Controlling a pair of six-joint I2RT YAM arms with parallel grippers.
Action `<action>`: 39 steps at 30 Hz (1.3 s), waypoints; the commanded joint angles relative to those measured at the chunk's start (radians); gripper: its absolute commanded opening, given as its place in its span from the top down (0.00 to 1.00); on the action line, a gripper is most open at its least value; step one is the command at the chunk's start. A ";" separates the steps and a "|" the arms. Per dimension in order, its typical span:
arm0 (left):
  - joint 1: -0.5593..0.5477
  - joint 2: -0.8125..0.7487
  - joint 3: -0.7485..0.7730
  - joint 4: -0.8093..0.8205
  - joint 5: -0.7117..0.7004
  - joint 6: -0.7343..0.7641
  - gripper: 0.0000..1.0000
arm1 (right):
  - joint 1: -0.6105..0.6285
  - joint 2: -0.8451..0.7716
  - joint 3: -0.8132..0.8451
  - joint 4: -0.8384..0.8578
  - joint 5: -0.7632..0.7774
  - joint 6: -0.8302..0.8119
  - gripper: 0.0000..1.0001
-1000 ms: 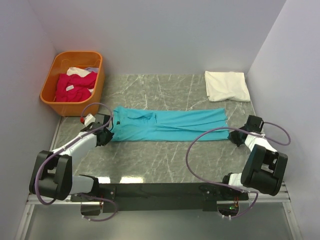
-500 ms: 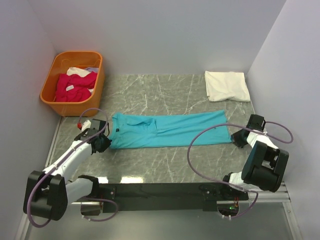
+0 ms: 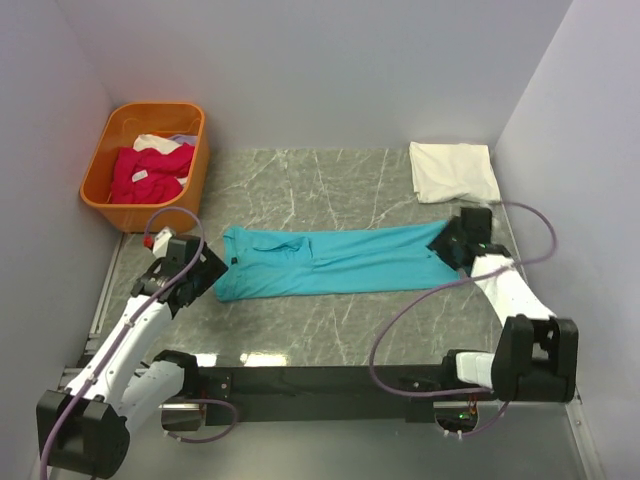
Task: Fold and stack the t-shirts
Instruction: Fold the tshirt
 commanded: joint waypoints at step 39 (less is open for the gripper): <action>-0.199 0.569 0.102 0.290 0.141 0.001 0.45 | 0.680 0.983 0.949 0.000 -0.444 -0.310 0.71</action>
